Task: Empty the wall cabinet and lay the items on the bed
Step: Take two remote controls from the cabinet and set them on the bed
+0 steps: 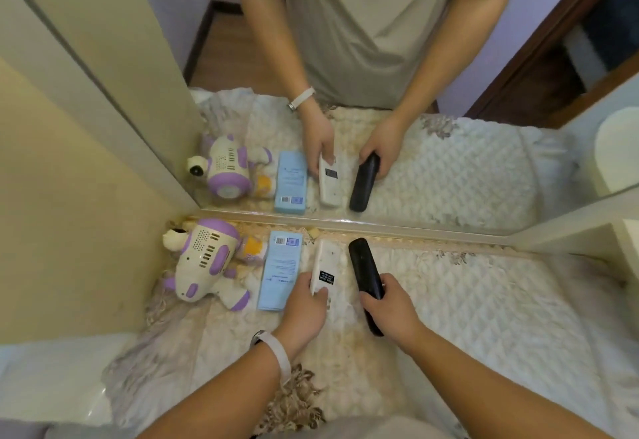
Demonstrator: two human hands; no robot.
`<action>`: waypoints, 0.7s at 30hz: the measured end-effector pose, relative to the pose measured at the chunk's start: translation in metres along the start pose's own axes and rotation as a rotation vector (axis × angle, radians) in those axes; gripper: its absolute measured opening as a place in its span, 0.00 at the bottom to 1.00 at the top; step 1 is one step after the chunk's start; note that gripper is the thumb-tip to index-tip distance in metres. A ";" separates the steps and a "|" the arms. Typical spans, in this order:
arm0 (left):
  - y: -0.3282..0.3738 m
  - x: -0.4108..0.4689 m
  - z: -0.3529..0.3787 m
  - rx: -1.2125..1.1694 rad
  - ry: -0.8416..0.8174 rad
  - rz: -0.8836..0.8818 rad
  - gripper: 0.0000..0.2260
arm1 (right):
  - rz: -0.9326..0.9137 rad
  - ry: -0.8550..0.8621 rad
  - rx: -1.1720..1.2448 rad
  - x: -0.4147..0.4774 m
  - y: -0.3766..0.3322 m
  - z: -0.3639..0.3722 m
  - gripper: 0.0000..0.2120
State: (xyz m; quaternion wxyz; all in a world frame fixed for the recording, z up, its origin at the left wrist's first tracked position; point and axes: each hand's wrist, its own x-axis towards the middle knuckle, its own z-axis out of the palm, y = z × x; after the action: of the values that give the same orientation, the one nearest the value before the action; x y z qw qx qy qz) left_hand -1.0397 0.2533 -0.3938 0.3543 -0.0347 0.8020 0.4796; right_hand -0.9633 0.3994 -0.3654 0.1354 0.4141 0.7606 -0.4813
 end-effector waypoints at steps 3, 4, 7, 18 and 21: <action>0.000 0.010 0.000 0.071 -0.025 -0.012 0.08 | 0.026 0.002 -0.010 0.014 -0.002 0.004 0.12; 0.001 0.013 0.000 0.100 -0.035 -0.014 0.07 | 0.034 0.000 -0.009 0.019 -0.002 0.006 0.12; 0.005 0.020 -0.001 0.180 -0.068 -0.005 0.09 | 0.036 0.003 -0.008 0.026 -0.001 0.010 0.14; 0.015 -0.007 0.009 0.293 0.113 0.091 0.13 | -0.050 -0.047 -0.098 0.025 0.010 -0.009 0.13; 0.021 -0.025 0.010 0.288 0.155 0.117 0.18 | -0.099 -0.082 -0.144 0.023 0.013 -0.020 0.17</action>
State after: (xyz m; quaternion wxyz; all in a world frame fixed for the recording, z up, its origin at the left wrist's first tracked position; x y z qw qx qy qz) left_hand -1.0242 0.2650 -0.3658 0.2643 0.0262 0.8880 0.3754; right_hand -0.9632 0.4303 -0.3772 0.1719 0.3450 0.8066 -0.4482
